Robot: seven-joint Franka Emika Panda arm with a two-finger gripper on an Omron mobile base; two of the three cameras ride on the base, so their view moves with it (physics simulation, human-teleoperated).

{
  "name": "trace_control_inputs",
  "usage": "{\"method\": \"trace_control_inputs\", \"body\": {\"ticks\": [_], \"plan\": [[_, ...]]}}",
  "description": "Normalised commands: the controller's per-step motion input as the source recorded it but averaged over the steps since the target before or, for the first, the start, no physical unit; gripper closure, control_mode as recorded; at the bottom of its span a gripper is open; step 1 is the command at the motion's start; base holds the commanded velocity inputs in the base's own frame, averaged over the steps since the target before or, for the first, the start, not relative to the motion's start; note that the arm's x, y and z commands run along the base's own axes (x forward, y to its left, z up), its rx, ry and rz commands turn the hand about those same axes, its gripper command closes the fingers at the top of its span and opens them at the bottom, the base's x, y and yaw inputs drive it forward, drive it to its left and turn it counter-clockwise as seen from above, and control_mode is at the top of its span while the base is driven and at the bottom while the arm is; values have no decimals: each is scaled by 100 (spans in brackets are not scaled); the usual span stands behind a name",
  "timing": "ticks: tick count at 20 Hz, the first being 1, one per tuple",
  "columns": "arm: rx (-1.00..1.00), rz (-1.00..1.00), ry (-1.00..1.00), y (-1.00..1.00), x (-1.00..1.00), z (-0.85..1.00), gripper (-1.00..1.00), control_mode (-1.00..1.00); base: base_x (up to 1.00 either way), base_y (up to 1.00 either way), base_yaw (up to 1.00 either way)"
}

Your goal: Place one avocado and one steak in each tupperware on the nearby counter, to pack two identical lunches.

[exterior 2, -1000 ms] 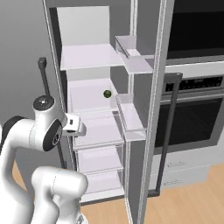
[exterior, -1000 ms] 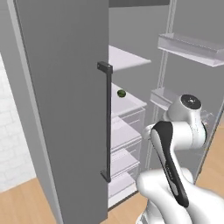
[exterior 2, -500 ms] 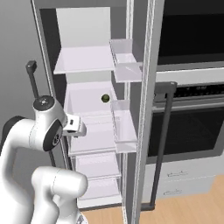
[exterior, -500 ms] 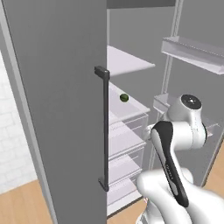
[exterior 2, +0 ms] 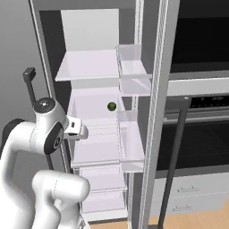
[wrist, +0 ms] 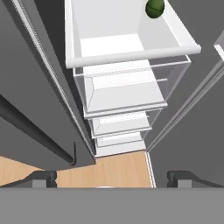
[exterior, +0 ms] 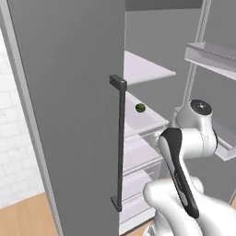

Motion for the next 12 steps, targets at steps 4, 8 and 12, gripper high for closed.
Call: {"method": "trace_control_inputs", "body": {"ticks": [4, 8, 12], "plan": [[0, 0, 0, 0, 0, 0, -100, 100, 38, -26, 12], [0, 0, 0, 0, 0, 0, -100, 100, 30, -15, 3], [0, 0, 0, 0, 0, 0, -100, 100, 18, -13, -10]]}}
